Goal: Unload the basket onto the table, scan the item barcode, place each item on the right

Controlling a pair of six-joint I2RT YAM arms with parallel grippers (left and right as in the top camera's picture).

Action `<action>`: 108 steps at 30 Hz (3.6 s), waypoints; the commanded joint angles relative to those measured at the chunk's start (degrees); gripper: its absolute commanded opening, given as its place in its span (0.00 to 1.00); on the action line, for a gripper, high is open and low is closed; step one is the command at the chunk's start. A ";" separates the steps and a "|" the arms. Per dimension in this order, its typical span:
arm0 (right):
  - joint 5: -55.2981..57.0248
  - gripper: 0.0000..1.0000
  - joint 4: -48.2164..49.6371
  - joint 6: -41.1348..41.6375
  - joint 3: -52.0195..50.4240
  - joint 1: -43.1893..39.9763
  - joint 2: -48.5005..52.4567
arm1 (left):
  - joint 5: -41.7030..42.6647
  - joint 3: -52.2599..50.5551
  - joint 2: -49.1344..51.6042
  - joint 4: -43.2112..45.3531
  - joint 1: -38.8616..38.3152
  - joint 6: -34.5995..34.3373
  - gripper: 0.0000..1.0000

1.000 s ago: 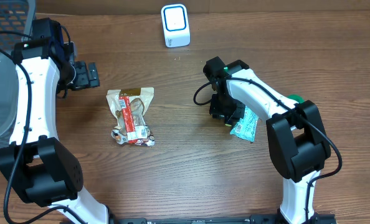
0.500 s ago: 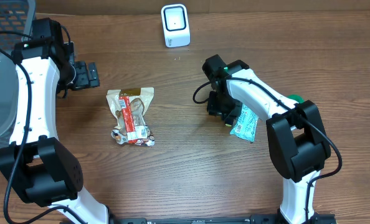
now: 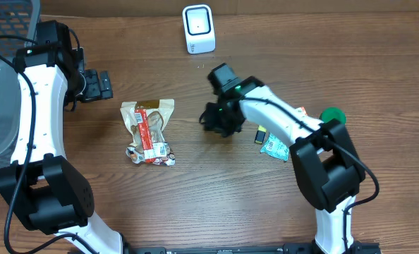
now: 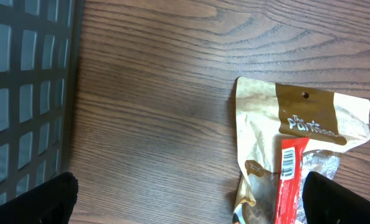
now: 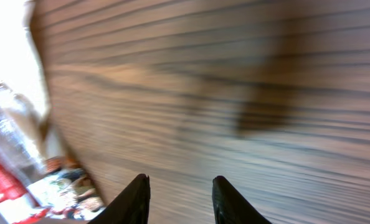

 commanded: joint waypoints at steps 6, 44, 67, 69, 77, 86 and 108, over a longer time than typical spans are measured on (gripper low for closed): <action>5.84 0.35 2.86 -0.07 -0.46 6.60 -0.33 | 0.42 1.18 -1.07 0.09 -0.44 0.87 1.00; -6.82 0.40 23.78 -4.61 -0.46 14.21 -0.31 | 0.44 1.18 -1.07 2.43 -0.44 0.87 1.00; 17.18 0.40 21.09 -3.08 -0.46 23.30 0.00 | 0.42 1.18 -1.07 2.40 -0.44 0.87 1.00; 17.11 0.40 21.31 -2.60 -0.46 23.39 0.37 | 0.44 1.18 -1.07 2.40 -0.44 0.87 1.00; 16.31 0.42 22.18 -1.18 -0.46 23.41 3.37 | 0.44 1.18 -1.07 2.43 -0.42 0.87 1.00; 15.56 0.40 22.40 -1.18 -0.46 23.41 3.78 | 0.44 1.18 -1.07 2.43 -0.44 0.87 1.00; 24.17 0.40 17.00 -1.84 1.95 23.28 2.23 | 0.44 1.18 -1.07 2.40 -0.44 0.87 1.00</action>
